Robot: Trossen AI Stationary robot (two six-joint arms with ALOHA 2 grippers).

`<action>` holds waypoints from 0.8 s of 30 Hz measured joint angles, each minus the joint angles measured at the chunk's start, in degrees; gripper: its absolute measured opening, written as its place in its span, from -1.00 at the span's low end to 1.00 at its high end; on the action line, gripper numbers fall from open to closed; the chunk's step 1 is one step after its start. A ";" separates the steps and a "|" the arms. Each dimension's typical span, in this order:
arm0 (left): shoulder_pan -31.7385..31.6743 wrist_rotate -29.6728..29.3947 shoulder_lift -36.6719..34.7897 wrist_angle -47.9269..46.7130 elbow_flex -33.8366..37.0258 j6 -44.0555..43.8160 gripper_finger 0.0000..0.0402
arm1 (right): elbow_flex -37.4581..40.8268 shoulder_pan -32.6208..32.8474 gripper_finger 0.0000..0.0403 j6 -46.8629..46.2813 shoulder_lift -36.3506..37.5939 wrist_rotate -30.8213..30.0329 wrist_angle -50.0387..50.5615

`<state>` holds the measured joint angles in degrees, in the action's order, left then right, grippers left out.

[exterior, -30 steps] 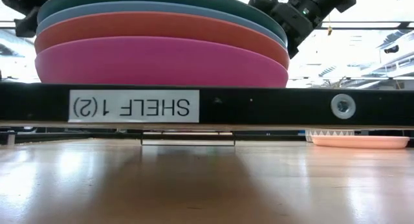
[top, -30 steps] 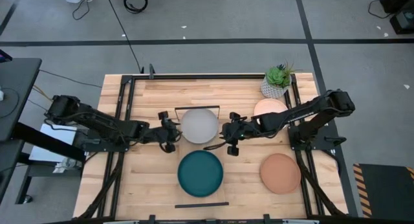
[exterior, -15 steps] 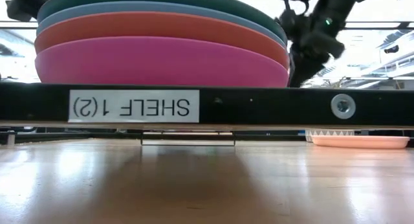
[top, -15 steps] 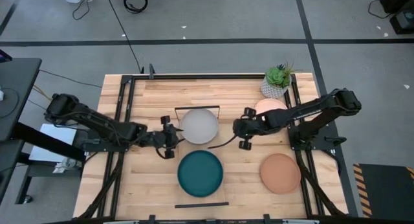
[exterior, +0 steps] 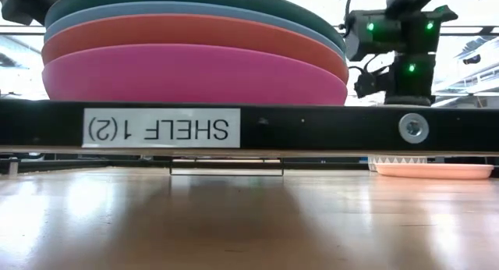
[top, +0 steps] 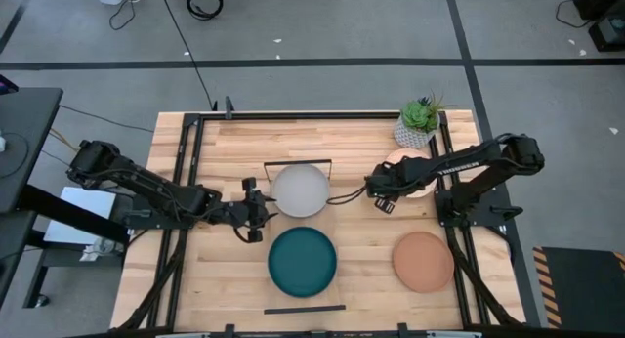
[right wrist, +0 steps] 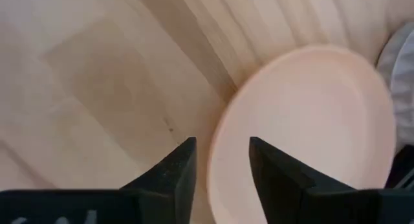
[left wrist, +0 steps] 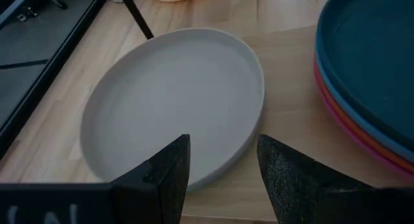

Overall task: Place and stack plates onto a shelf
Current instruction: Stack the light orange plate on top of the gray plate on the shelf

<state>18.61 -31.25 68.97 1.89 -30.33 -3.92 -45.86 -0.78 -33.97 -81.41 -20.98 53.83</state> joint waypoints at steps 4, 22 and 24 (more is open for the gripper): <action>-0.05 0.00 0.00 0.00 0.00 0.00 -0.07 | 2.25 -2.65 -0.17 -1.67 -0.02 1.32 -0.24; -0.07 0.03 0.00 0.02 -0.02 -0.38 -0.07 | 8.65 -4.78 -0.79 0.36 -0.02 10.47 -7.31; -0.02 0.10 0.00 0.02 -0.01 -1.60 -0.07 | 8.50 -4.61 -0.92 1.83 -0.02 12.33 -7.66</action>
<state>18.59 -31.15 68.97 1.91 -30.34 -5.52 -37.36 -5.39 -32.13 -81.43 -8.64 46.17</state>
